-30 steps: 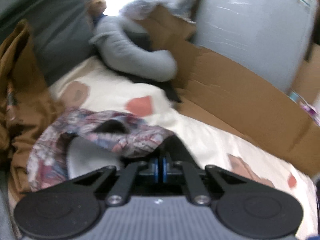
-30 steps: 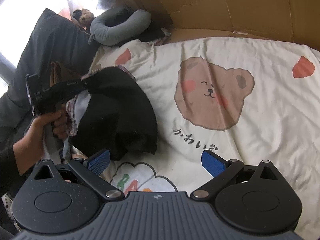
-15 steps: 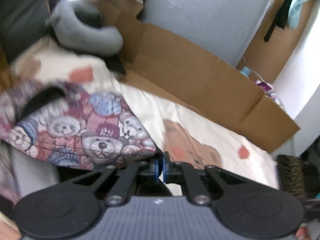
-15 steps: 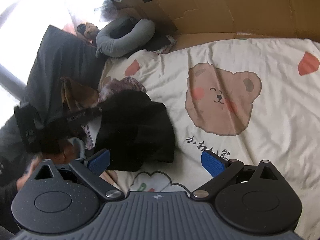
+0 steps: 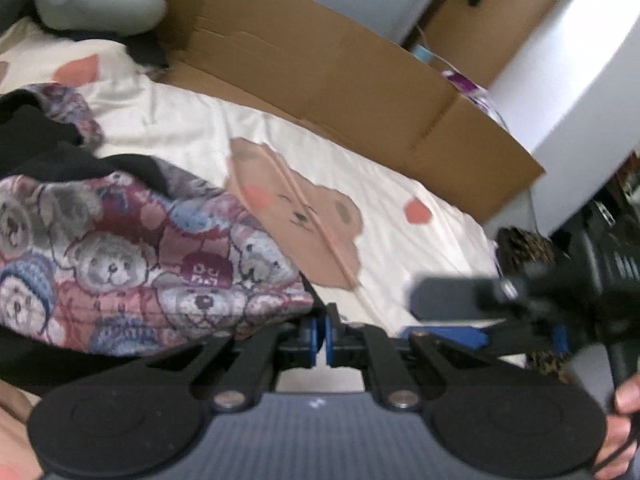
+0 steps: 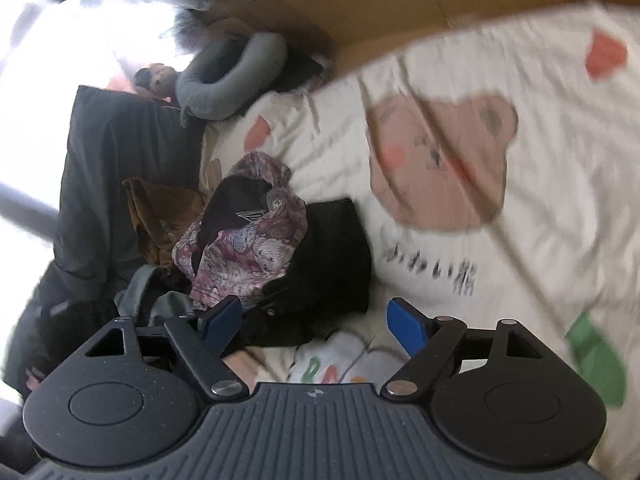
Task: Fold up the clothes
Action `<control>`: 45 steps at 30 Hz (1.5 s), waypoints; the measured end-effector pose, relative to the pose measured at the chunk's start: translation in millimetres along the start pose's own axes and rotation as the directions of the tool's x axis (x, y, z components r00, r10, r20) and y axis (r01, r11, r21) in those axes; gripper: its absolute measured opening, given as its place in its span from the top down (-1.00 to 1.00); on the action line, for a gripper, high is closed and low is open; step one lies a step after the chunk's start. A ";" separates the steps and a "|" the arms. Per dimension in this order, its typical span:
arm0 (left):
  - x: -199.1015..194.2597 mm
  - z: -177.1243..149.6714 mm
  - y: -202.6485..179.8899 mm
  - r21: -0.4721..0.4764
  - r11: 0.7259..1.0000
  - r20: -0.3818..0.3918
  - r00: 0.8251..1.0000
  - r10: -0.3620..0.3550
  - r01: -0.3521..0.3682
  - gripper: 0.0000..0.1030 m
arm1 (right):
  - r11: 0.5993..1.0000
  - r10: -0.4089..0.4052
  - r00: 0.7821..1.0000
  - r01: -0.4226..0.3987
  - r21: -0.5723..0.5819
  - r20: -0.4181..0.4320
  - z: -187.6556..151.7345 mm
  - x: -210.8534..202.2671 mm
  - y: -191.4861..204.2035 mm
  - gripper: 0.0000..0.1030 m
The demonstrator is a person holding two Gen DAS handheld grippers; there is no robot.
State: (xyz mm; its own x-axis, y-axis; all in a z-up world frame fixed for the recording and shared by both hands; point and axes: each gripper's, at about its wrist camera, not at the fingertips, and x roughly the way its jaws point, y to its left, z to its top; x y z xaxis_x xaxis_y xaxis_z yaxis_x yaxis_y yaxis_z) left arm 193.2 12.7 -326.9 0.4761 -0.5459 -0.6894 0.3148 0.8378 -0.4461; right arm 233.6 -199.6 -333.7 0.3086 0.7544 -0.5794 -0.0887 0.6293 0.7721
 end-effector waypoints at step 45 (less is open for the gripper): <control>-22.0 8.1 21.0 0.036 0.998 -0.099 0.994 -0.054 0.058 0.24 | 0.962 -0.257 0.966 0.253 -0.104 -0.029 13.4 1.2 -31.8 0.97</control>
State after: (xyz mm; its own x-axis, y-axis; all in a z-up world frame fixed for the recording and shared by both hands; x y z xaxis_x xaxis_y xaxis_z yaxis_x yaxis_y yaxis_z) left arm 195.9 42.3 -316.5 0.3747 -0.5874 -0.7173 0.3712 0.8040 -0.4646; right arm 249.5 -221.3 -355.4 0.2936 0.5726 -0.7655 -0.1055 0.8153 0.5694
